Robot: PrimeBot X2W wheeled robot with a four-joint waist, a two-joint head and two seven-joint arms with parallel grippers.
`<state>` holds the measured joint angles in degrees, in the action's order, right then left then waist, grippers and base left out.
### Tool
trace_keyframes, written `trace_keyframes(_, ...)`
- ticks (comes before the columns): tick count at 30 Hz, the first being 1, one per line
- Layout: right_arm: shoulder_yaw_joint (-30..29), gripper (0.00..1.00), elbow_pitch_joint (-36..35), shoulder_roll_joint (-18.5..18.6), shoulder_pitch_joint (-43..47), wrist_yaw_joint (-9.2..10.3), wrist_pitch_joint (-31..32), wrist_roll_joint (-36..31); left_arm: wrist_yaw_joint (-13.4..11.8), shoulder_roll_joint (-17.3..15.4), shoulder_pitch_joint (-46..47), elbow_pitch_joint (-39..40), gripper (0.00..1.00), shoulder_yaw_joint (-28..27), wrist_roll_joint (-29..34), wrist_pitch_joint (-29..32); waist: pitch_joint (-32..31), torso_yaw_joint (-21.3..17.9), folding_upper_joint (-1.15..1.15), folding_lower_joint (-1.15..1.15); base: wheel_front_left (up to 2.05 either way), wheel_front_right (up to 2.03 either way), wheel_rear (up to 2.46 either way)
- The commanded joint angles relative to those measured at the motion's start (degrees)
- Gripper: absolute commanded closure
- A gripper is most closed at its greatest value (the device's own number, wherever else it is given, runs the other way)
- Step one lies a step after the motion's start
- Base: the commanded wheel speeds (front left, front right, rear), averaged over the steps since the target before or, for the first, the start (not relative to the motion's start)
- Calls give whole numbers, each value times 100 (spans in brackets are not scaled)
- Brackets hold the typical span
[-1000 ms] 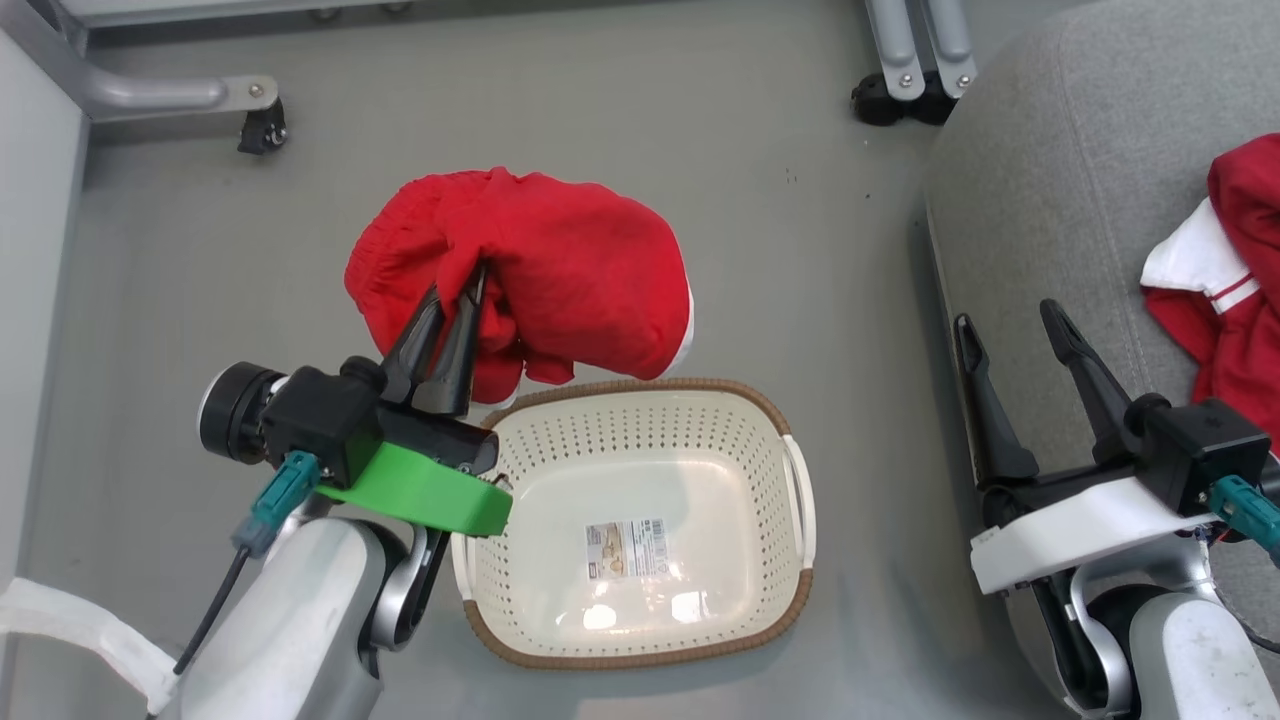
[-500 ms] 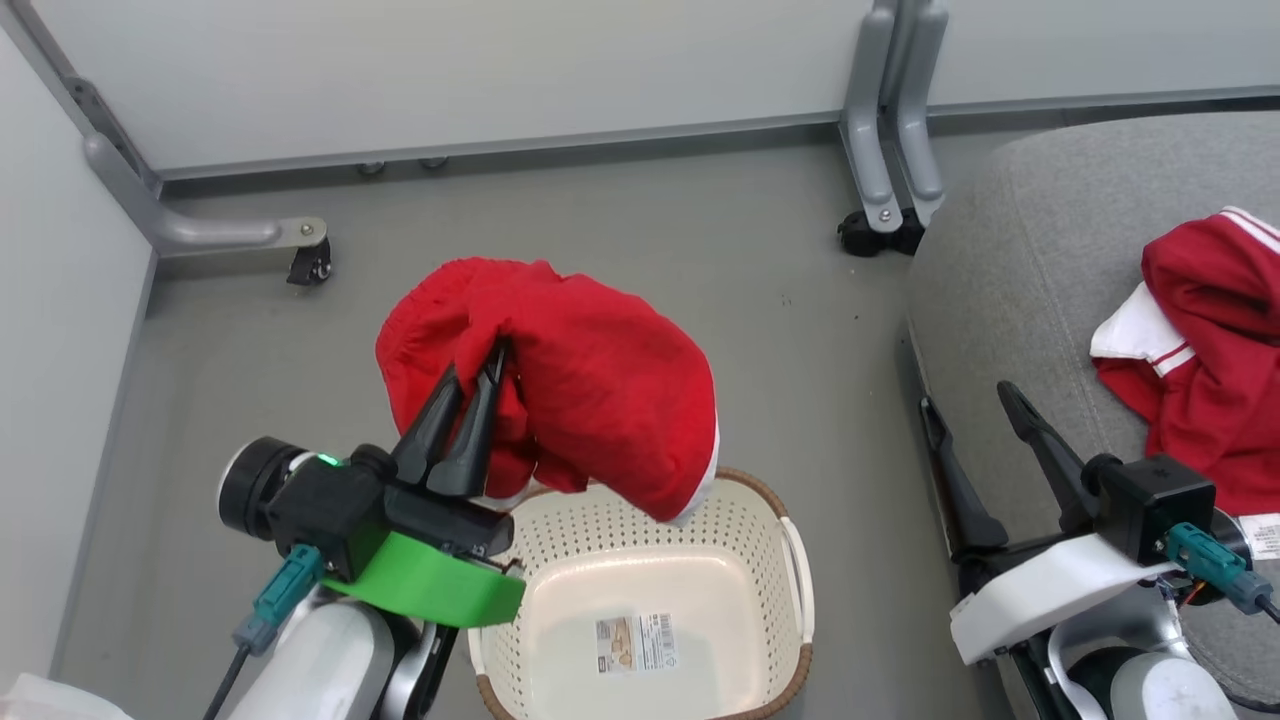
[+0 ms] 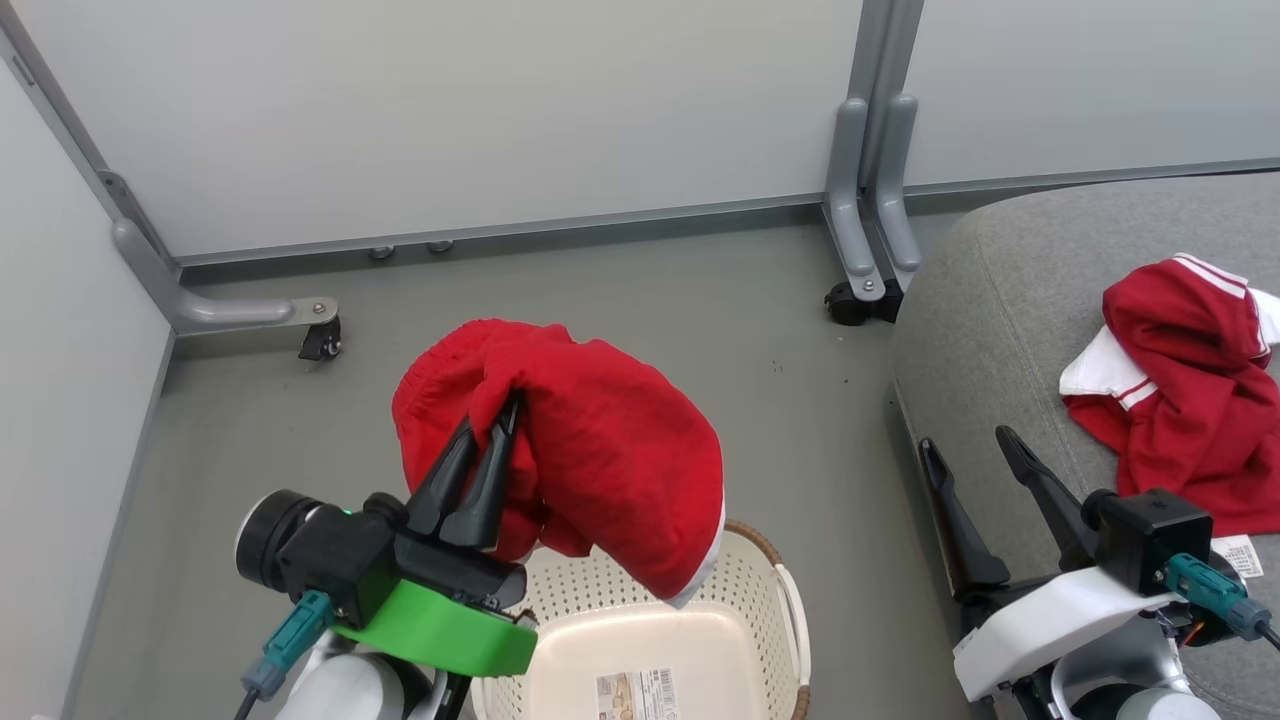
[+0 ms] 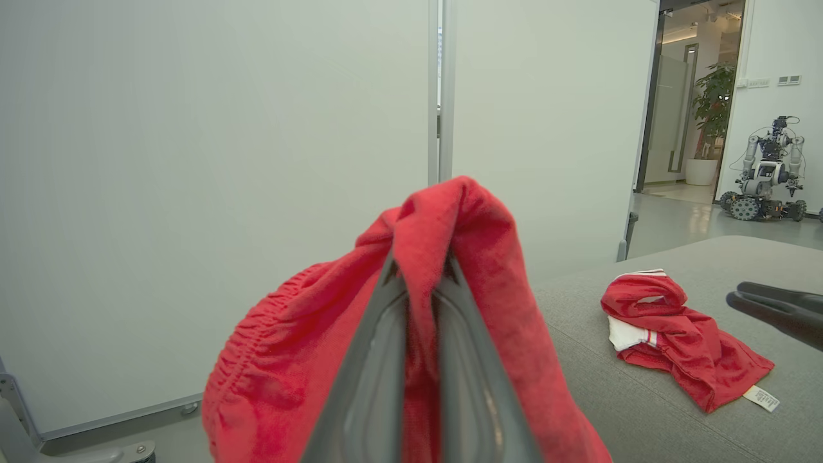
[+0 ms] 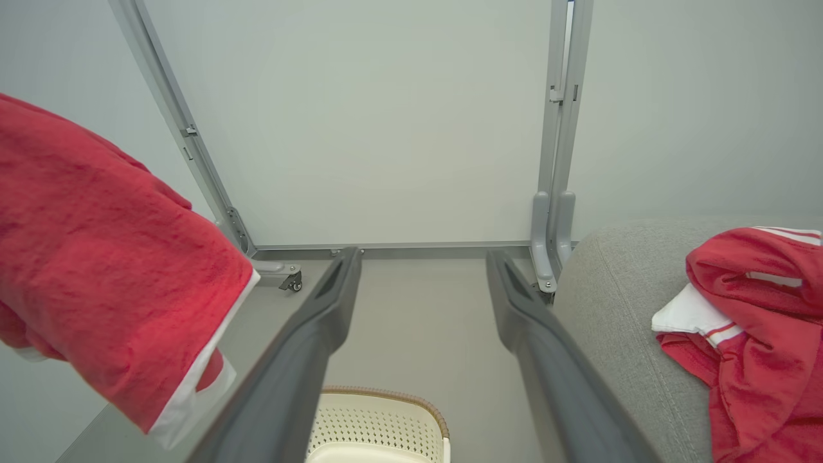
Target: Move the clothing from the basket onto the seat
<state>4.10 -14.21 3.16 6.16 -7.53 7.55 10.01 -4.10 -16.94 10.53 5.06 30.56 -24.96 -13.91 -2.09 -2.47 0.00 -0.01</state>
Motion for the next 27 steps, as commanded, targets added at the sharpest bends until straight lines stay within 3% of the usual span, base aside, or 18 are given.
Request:
trace_keyframes(1, 16, 0, 12, 5, 38, 8, 9, 37, -42, -33, -90, 17, 100, -10, -39, 7, -2, 1, 0, 1, 0, 0, 0)
trace_keyframes(12, 471, 0, 104, 62, -184, 8, 7, 164, -33, -76, -65, -17, 100, 15, -125, 66, -37, 12, 0, 1, 0, 0, 0)
trace_keyframes(23, 2597, 0, 540, 210, -1238, 7, 28, 867, 26, -54, 111, -26, 100, 103, -116, 96, 71, 138, 0, 1, 0, 0, 0)
trace_keyframes(27, 3106, 0, 957, 230, -1693, 7, -16, 1070, 54, -20, 154, -42, 100, 166, -114, 98, 112, 205, 0, 1, 0, 0, 0)
